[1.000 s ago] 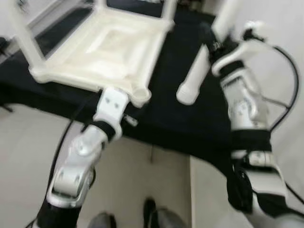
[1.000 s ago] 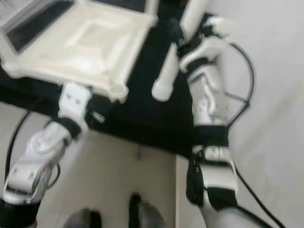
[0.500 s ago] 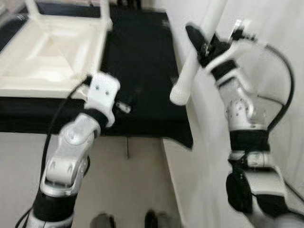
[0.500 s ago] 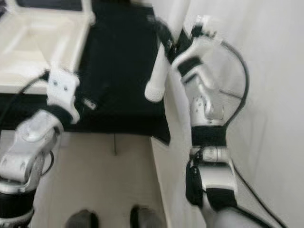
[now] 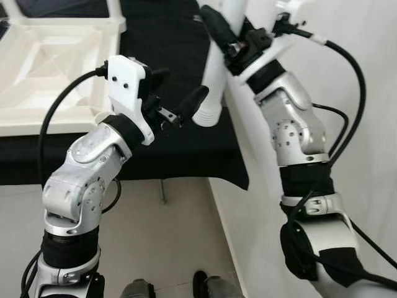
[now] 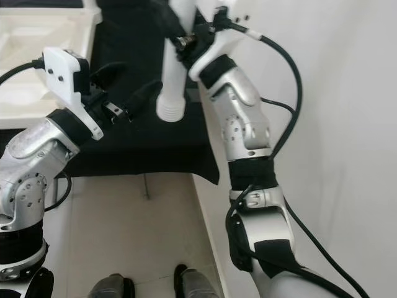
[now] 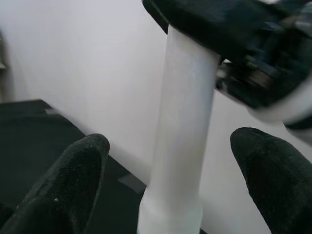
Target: Building children table
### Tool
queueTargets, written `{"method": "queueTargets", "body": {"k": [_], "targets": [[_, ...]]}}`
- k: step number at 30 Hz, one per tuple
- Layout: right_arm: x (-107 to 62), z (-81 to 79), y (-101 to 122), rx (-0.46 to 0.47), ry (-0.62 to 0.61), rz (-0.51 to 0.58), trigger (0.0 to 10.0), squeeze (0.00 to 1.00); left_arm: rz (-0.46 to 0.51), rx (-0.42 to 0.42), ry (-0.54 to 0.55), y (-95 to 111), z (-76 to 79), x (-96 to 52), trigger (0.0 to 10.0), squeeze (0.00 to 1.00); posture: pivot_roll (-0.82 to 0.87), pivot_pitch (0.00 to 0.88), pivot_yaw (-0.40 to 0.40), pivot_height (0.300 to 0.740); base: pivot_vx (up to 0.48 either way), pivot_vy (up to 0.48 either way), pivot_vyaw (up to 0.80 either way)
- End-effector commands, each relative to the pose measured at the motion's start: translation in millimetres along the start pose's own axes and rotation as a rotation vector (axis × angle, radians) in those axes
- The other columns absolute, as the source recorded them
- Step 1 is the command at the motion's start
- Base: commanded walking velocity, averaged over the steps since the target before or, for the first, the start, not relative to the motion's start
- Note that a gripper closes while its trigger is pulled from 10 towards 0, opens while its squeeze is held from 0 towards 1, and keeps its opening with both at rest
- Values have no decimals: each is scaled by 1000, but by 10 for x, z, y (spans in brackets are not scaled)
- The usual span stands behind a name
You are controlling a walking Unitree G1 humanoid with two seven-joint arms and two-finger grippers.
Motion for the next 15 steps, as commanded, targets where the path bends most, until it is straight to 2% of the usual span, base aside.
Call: {"method": "queueTargets", "body": {"k": [1,2,5,7,15], "targets": [[27,-156,103,-2,74,35,10000,0,-8,-19,-27,-13,38,17,10000,0,77,153,-72,740,0,0,0],[33,-237,104,0,111,35,10000,0,-13,-5,-26,-13,18,32,10000,0,76,152,-70,740,0,0,0],[34,-282,103,1,133,35,10000,0,-16,3,-25,-11,6,41,10000,0,76,152,-70,740,0,0,0],[37,-405,101,5,186,35,10000,0,-25,30,-27,2,-18,90,10000,0,75,151,-66,740,0,0,0],[34,-463,128,11,202,42,10000,0,-61,51,-38,-41,-28,131,10000,0,67,151,-59,740,0,0,0]]}}
Point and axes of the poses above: a point about 5 cm out from each wrist's last joint towards the gripper, its own x axis pointing out of the wrist towards the gripper, its own y axis along the axis of the wrist's last joint, z = x × y, the point moved 6 cm from there along x, pointing out of the wrist towards the gripper
